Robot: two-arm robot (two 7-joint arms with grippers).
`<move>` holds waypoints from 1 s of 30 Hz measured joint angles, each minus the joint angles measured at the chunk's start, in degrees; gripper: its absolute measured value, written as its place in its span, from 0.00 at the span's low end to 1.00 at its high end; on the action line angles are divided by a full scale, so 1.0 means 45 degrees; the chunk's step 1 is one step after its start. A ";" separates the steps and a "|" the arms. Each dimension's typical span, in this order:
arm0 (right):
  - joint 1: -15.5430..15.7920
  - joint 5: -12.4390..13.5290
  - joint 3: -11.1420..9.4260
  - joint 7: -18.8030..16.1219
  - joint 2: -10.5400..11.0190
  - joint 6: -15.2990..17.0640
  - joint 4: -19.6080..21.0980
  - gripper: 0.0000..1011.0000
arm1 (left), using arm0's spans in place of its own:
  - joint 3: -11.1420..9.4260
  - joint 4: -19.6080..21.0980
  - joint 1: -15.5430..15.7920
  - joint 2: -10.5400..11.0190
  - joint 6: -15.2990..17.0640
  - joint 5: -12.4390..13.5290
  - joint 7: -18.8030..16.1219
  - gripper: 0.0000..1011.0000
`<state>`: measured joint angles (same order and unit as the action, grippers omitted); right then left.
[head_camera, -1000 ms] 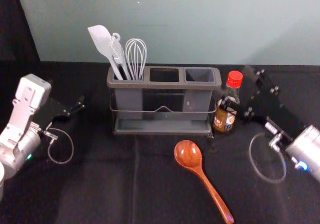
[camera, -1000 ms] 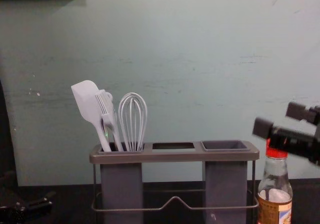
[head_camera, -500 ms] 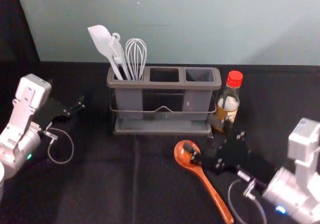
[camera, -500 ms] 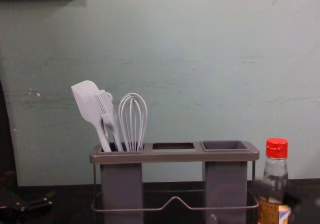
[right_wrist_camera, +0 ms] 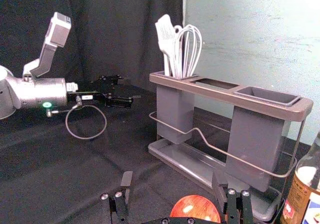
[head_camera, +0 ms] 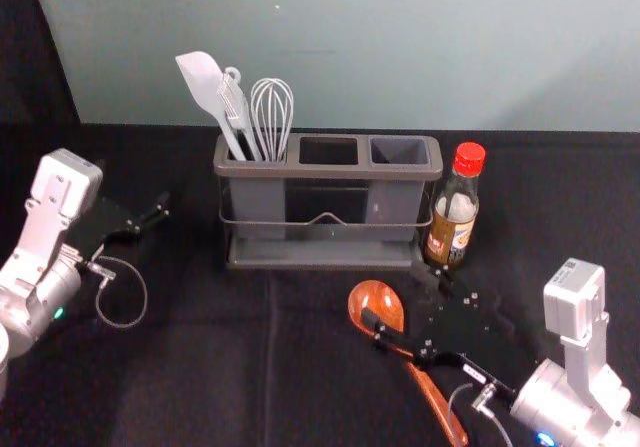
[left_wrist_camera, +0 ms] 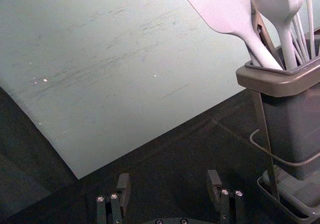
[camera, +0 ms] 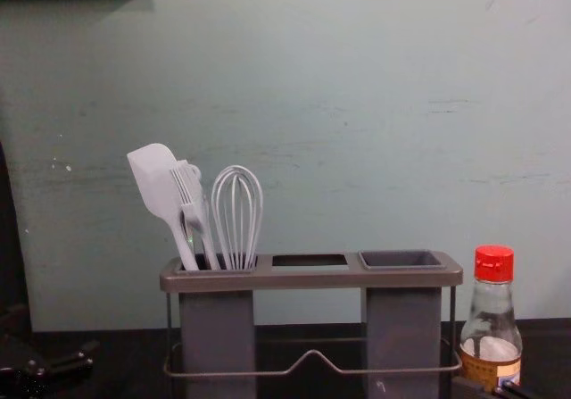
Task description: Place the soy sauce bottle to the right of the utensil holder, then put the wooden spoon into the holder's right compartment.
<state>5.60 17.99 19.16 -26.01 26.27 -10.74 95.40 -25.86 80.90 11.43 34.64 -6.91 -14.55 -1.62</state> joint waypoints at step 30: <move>0.0457 -0.0570 -0.0027 0.0360 0.0234 0.0558 0.0731 0.99 | 0.0000 0.0000 0.0000 0.0000 0.0000 0.0000 0.0000 0.99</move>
<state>7.66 15.43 19.04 -24.39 27.32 -8.23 98.69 -25.86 80.90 11.43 34.65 -6.91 -14.55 -1.62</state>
